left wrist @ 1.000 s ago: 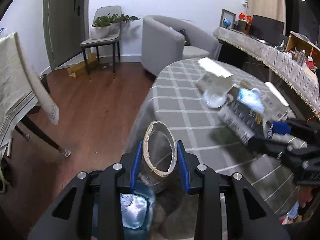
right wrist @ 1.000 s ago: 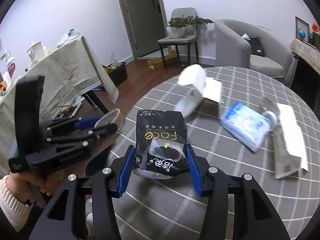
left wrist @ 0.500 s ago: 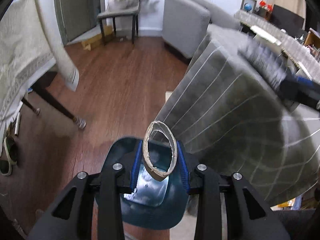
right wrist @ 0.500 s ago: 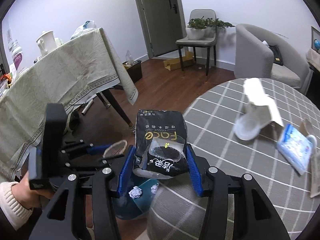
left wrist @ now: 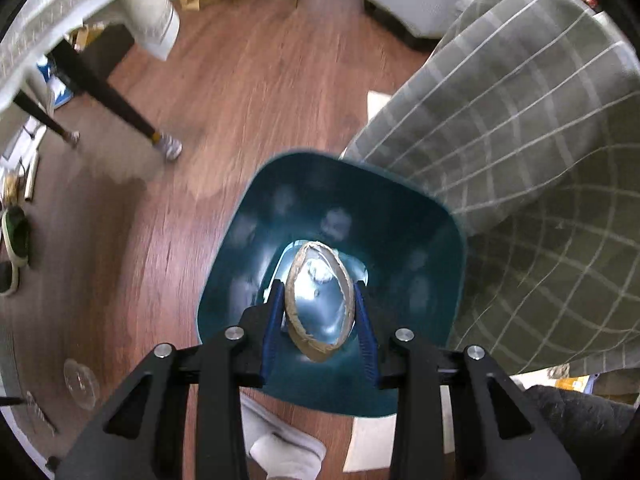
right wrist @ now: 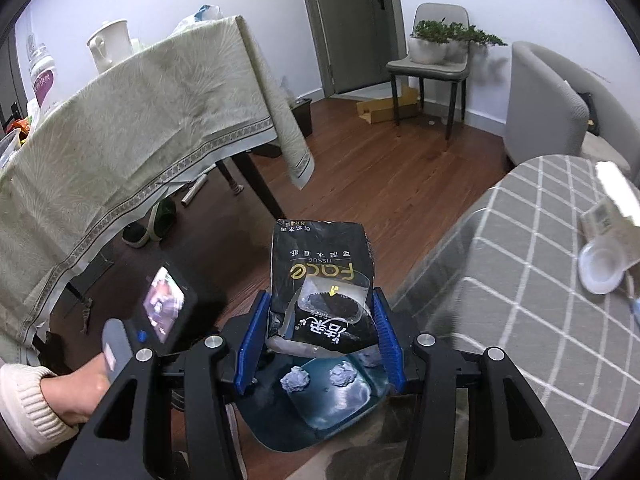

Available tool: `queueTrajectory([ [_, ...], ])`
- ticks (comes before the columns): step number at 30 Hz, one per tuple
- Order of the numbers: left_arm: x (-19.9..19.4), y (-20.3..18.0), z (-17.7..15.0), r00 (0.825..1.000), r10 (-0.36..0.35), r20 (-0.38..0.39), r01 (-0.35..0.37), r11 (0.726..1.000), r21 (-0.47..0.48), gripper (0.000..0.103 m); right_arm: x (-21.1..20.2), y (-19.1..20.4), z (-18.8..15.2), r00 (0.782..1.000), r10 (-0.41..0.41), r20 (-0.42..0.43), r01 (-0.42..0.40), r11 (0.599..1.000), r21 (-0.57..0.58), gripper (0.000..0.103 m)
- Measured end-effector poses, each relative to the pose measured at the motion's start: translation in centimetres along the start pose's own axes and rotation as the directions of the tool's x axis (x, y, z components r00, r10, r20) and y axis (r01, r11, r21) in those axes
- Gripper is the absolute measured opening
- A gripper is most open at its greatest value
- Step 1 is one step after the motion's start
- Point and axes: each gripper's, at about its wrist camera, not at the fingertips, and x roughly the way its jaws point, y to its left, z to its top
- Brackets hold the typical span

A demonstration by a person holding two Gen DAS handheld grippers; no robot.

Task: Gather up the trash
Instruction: 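Carry wrapper and tape roll over the bin and open the left gripper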

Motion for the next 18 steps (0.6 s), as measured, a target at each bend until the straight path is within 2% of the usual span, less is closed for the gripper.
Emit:
queueTrajectory([
  [5, 2.4, 1.3, -1.1, 0.997, 0.009, -0.076, -0.01, 1.0, -0.018, 0.041, 1.5, 0.8, -0.1, 0.999, 0.003, -0.036, -0.003, 1.0, -0.008, 0.051],
  [7, 3.1, 1.8, -1.6, 0.995, 0.017, -0.094, -0.019, 1.0, -0.019, 0.057, 2.1, 1.0, -0.1, 0.999, 0.002, -0.048, -0.003, 1.0, -0.008, 0.051],
  [8, 3.2, 1.8, -1.6, 0.994, 0.02, -0.103, -0.023, 1.0, -0.019, 0.062, 2.5, 1.2, -0.2, 0.998, 0.003, -0.055, -0.003, 1.0, -0.006, 0.051],
  [9, 3.3, 1.9, -1.8, 0.994, 0.021, -0.11, -0.024, 1.0, -0.019, 0.062, 2.7, 1.2, -0.2, 0.998, 0.004, -0.06, -0.004, 1.0, -0.005, 0.051],
  [12, 3.3, 2.3, -2.0, 0.994, 0.019, -0.11, -0.021, 1.0, -0.011, 0.067, 3.7, 1.6, -0.3, 0.997, 0.003, -0.076, -0.003, 1.0, -0.004, 0.051],
  [18, 1.8, 3.5, -2.0, 0.998, 0.001, -0.059, -0.002, 1.0, -0.018, 0.075, 5.5, 1.8, -0.4, 0.994, -0.007, -0.109, 0.008, 1.0, 0.011, 0.051],
])
